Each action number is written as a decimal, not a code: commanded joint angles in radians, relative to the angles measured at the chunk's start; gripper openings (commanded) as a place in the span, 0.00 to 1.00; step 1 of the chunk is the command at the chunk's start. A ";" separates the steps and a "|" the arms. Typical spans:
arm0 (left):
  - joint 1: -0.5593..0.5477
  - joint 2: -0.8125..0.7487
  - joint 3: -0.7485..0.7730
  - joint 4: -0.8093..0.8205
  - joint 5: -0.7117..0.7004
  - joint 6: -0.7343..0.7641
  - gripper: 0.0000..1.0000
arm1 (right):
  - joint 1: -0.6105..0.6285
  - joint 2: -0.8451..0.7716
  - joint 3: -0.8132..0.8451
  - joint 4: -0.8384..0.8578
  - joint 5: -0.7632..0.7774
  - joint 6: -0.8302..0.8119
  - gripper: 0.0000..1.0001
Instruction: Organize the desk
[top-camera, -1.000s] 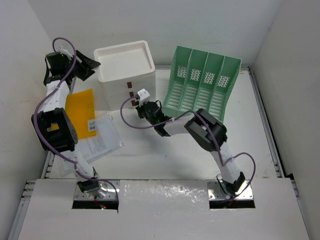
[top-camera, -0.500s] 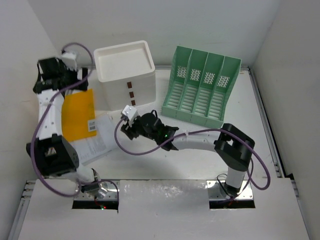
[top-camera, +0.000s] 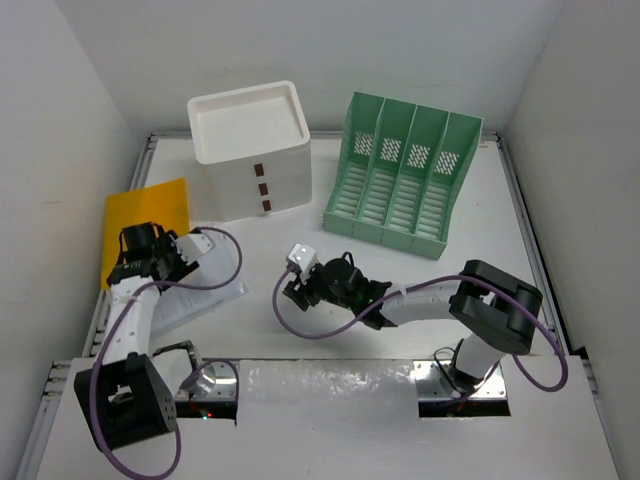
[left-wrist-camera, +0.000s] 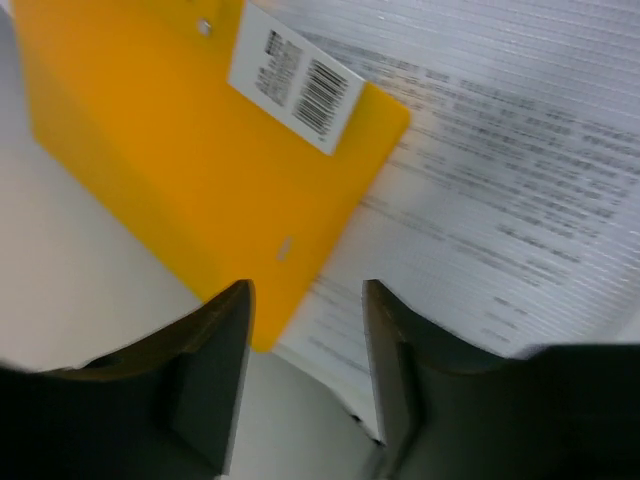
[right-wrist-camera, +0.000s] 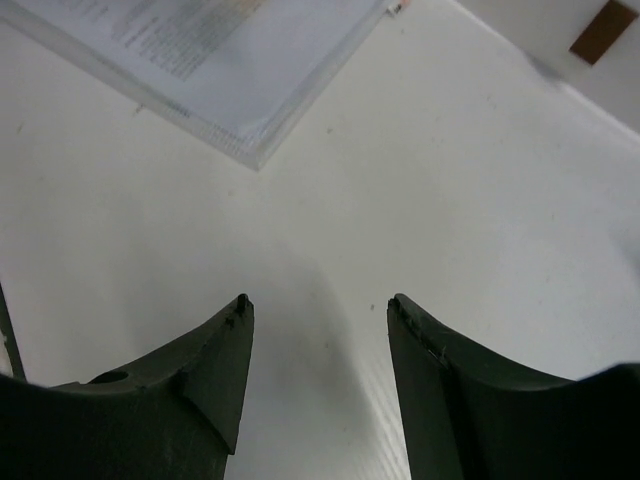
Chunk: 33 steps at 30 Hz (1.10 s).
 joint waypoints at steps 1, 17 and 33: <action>0.002 0.003 -0.096 0.179 -0.019 0.089 0.57 | 0.001 -0.028 -0.092 0.263 -0.013 0.041 0.55; -0.010 0.025 -0.527 0.866 -0.075 0.207 0.77 | 0.001 0.010 -0.120 0.407 -0.115 0.133 0.55; -0.009 0.100 -0.359 0.741 0.060 0.129 0.72 | 0.026 0.031 0.011 0.211 -0.125 0.091 0.55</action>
